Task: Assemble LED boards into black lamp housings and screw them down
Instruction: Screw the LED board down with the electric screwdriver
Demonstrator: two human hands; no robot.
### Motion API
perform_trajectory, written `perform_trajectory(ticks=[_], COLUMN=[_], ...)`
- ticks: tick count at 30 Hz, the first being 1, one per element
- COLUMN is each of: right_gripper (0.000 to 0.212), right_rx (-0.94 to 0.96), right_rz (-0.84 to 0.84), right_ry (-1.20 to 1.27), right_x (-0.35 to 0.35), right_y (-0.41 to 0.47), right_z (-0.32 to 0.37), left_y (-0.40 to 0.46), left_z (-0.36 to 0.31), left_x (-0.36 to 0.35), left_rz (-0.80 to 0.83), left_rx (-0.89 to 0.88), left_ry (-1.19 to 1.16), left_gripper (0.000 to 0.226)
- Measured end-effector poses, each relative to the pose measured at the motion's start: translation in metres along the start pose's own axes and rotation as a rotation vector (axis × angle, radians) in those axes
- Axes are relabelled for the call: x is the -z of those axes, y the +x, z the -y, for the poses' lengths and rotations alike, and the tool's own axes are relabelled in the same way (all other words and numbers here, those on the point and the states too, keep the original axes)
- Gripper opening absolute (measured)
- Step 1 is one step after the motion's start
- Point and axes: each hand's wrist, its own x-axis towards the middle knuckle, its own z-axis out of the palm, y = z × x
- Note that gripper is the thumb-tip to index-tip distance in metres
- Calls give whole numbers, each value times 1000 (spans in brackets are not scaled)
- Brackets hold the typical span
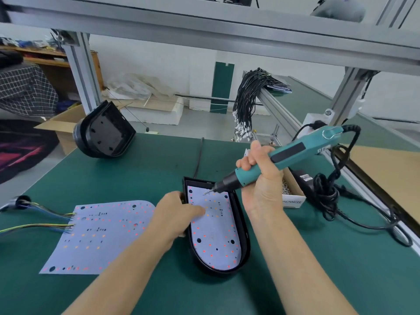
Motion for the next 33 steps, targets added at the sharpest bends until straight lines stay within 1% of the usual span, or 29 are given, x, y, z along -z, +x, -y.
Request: perform_trajectory(ticks=[3,4,6,7,17,21,25,29,31,32,33], right_gripper=[32,32,34,34,33,33,34,54,68,67,57], right_rx=[-27,-34,-42,-47,-93,-104,-116,-182,-237,-255,-258], right_rz=[-6,-9,-2,3,11,39,123,302,358,366,374], right_ry=[-8,-16,-34,-39,-49,-69,-117,-133,-128,-134,-144], right_x=[-2,-2,-3,-3,-7,-11,-18,-20,-17,-15,-12], right_y=[3,4,5,5,6,7,10,11,12,14,15], right_z=[-8,-10,-15,-17,-25,-23,-22,-19,-15,-14,-13], left_y=[5,6,7,8,15,15,14,14,13,12,12], left_z=[2,2,2,2,11,11,10,10,9,9,8], left_x=[-2,-2,-3,-4,-5,-5,-6,-5,-5,-5,-5], left_rz=[-6,-5,-10,-15,1,-3,-6,-9,-7,-7,-7], left_rx=[-11,-16,-31,-37,-72,-84,-91,-84,-83,-83,-79], left_ry=[-4,-2,8,7,-22,-20,-26,-30,-29,-29,-31], left_gripper=[47,42,26,25,27,22,25,27,28,28,27])
